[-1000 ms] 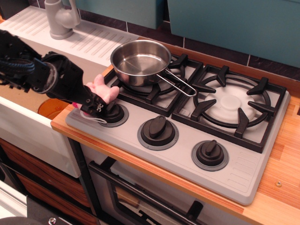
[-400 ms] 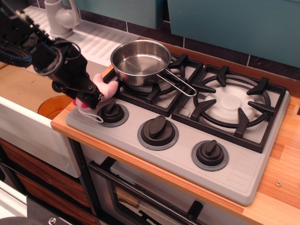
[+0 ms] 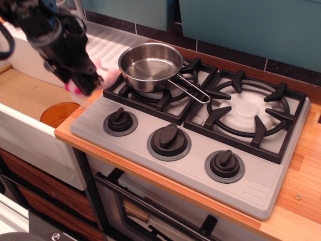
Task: Put pan on stove and put stuffedpig in pan
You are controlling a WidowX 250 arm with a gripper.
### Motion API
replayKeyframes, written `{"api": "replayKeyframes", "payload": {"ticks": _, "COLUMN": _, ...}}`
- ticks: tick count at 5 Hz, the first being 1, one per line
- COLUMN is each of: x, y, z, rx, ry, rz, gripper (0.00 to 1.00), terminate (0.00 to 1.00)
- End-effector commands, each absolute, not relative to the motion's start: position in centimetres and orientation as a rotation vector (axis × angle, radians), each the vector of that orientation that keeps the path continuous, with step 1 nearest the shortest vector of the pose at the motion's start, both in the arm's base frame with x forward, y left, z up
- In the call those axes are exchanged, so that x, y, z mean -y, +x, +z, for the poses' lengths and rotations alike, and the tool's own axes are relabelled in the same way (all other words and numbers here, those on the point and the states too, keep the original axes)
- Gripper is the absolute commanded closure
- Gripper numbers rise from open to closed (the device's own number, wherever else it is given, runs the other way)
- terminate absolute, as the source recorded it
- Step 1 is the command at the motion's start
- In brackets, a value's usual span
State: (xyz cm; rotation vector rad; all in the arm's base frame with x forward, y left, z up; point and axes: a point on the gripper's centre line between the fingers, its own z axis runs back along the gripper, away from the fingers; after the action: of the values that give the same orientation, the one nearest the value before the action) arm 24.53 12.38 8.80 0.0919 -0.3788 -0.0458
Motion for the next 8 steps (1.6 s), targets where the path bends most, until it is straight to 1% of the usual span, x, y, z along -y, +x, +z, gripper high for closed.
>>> {"api": "replayKeyframes", "payload": {"ticks": 1, "x": -12.0, "y": 26.0, "z": 14.7, "rx": 0.378, "ry": 0.167, "rz": -0.044, "gripper": 1.0, "terminate": 0.0}}
{"api": "replayKeyframes", "payload": {"ticks": 2, "x": -11.3, "y": 27.0, "z": 16.0, "rx": 0.37, "ry": 0.168, "rz": -0.039, "gripper": 1.0, "terminate": 0.0}}
{"api": "replayKeyframes", "payload": {"ticks": 3, "x": -10.9, "y": 28.5, "z": 15.9, "rx": 0.377, "ry": 0.16, "rz": -0.047, "gripper": 1.0, "terminate": 0.0}}
{"api": "replayKeyframes", "payload": {"ticks": 5, "x": -10.0, "y": 31.8, "z": 14.5, "rx": 0.422, "ry": 0.142, "rz": -0.065, "gripper": 1.0, "terminate": 0.0}}
{"api": "replayKeyframes", "payload": {"ticks": 8, "x": -9.2, "y": 33.4, "z": 13.2, "rx": 0.448, "ry": 0.12, "rz": -0.07, "gripper": 1.0, "terminate": 0.0}}
